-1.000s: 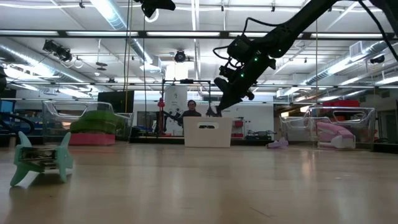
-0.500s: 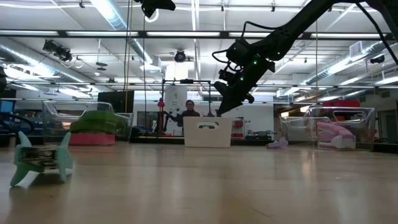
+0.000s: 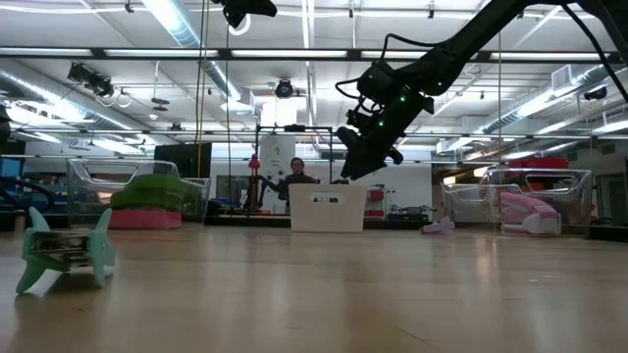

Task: Pick and place Stapler, Stapler remover, tape
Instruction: Put the light blue staple remover into the white bin

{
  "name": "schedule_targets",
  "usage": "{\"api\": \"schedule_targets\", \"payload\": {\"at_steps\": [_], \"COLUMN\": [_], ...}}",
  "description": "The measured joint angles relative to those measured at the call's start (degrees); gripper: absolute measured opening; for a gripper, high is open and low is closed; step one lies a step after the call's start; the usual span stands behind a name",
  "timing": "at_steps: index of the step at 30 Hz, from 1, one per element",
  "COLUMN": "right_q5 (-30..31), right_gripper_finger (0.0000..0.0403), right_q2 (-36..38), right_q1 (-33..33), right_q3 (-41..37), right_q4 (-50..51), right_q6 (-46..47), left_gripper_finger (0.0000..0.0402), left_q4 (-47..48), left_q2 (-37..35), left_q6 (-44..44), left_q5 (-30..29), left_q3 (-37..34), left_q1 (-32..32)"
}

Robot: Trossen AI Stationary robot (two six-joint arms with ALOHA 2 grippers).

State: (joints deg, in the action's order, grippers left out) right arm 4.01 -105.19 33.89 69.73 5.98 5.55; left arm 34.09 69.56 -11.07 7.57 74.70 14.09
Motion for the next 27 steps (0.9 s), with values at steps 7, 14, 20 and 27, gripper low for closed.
{"api": "schedule_targets", "payload": {"at_steps": [7,14,20,27], "right_q5": [-1.20,-3.62,-3.43,-3.47], "right_gripper_finger": [0.0222,0.0240,0.0232,0.0226], "right_q2": [0.90,5.13,10.40,16.20], "right_q1": [-0.15,-0.24,-0.88,-2.94], "right_q3": [0.00,0.00,0.00,0.00], "right_q4": [0.59,2.01,8.37,18.64], "right_q6": [-0.06,-0.33,-4.21,-6.28], "left_gripper_finger": [0.0001,0.0002,0.0002,0.0002], "left_q4": [0.00,0.02,0.02,0.02], "left_q2": [0.00,0.00,0.00,0.00], "left_q6": [0.00,0.00,0.00,0.00], "left_q5": [0.00,0.00,0.00,0.00], "left_q3": [0.00,0.00,0.00,0.00], "left_q1": [0.00,0.00,0.00,-0.01]}}
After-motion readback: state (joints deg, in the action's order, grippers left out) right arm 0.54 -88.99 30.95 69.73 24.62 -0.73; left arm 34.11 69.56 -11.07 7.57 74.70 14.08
